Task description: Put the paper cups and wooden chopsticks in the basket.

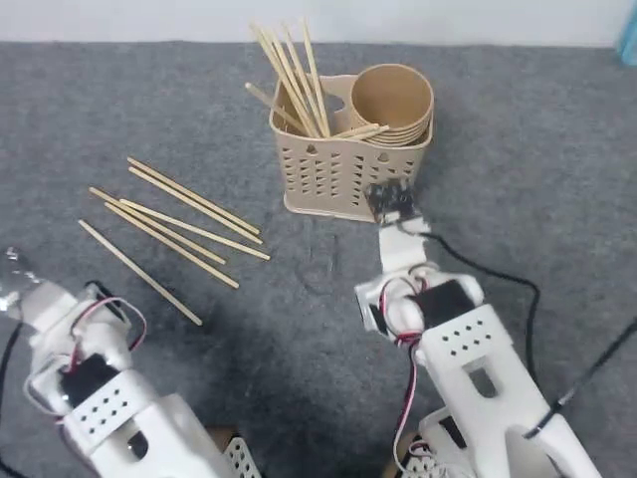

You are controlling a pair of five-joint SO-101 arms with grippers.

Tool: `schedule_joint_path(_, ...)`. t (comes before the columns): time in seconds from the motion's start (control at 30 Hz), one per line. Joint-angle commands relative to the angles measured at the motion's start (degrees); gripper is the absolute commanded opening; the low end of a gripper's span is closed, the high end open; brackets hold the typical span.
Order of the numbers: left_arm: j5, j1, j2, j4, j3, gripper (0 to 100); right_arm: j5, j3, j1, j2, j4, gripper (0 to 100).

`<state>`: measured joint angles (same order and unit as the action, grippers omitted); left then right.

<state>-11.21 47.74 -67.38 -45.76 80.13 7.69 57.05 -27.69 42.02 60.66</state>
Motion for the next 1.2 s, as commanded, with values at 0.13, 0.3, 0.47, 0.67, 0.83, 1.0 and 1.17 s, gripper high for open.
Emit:
schedule_joint_path(0.13,-5.98,-3.78,-0.88,-8.62,-13.14,14,-0.62,17.23,0.92,1.19,-25.98,0.7)
schedule_joint_path(0.3,-8.09,-5.19,4.92,-9.49,-16.92,14,-0.62,19.78,1.71,1.19,-31.08,0.7)
schedule_joint_path(0.47,-8.26,-4.84,24.0,-9.58,-28.62,14,-0.7,19.96,1.8,1.19,-31.08,0.7)
schedule_joint_path(0.67,-9.32,-5.1,47.12,-12.84,-45.05,14,-1.14,19.96,1.71,0.75,-31.08,0.7)
schedule_joint_path(0.83,-10.99,-5.1,64.35,-21.36,-61.67,14,-1.14,19.96,1.8,0.66,-31.08,0.7)
schedule_joint_path(1.0,-10.99,-5.19,80.0,-28.31,-76.7,14,-1.14,19.96,1.8,0.66,-31.08,0.7)
schedule_joint_path(1.17,-10.9,-6.77,92.13,-34.99,-89.27,14,-1.23,20.04,1.8,0.66,-30.99,0.7)
